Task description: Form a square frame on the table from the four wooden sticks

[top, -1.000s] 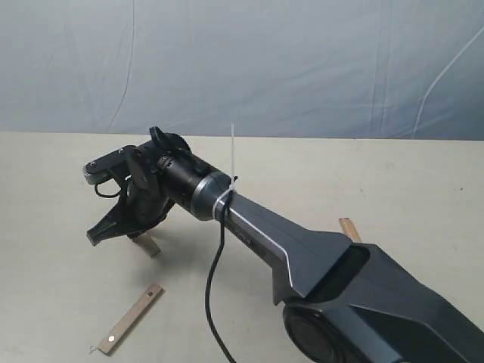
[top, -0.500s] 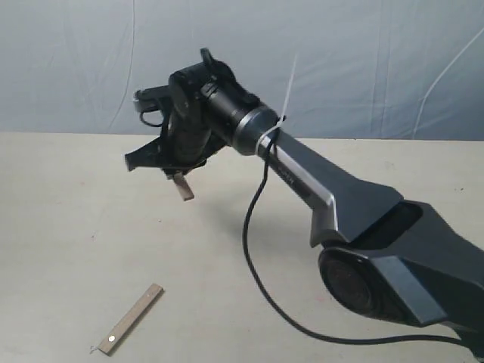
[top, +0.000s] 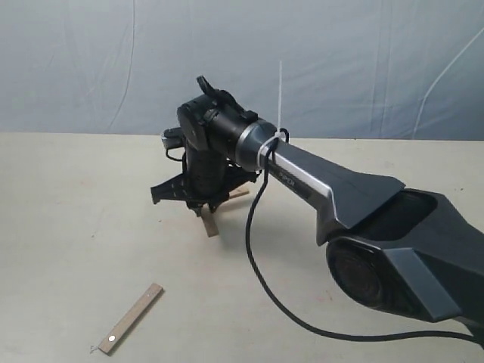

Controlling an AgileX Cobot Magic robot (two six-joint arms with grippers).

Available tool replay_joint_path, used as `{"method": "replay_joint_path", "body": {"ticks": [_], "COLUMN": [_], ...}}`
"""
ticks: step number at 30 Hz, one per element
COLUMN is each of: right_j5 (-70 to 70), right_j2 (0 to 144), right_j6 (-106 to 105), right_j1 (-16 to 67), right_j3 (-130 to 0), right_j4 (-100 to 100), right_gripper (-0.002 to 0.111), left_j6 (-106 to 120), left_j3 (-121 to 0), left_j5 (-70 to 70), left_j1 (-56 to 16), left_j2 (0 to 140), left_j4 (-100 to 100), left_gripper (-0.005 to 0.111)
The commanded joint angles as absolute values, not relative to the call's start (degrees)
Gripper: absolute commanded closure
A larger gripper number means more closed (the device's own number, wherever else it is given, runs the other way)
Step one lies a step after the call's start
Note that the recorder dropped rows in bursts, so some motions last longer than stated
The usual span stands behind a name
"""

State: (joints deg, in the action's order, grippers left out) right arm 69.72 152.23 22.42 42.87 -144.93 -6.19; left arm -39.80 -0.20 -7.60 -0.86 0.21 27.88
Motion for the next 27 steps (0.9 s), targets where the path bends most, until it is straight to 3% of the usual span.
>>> {"method": "replay_joint_path", "body": {"ticks": [1, 6, 12, 27], "right_j5": [70.0, 70.0, 54.7, 47.8], "right_j2": [147.2, 140.0, 135.0, 135.0], "right_j6": [23.8, 31.4, 38.3, 39.9], "right_j1": [42.8, 42.6, 42.4, 42.3], "right_j3": [-136.3, -123.0, -108.4, -103.6], "right_j4": [-12.0, -16.6, -14.7, -11.7], "right_gripper": [0.109, 0.109, 0.109, 0.109], "left_j6": [-39.8, -39.8, -39.8, -39.8], "left_j3": [0.0, 0.0, 0.0, 0.0], "left_j5": [-7.7, -7.7, -7.7, -7.7], "left_j1": [-1.2, -1.2, -1.2, -1.2], "left_j2": [0.0, 0.0, 0.0, 0.0], "left_j4": [28.2, 28.2, 28.2, 28.2], "left_gripper": [0.107, 0.107, 0.107, 0.107]}}
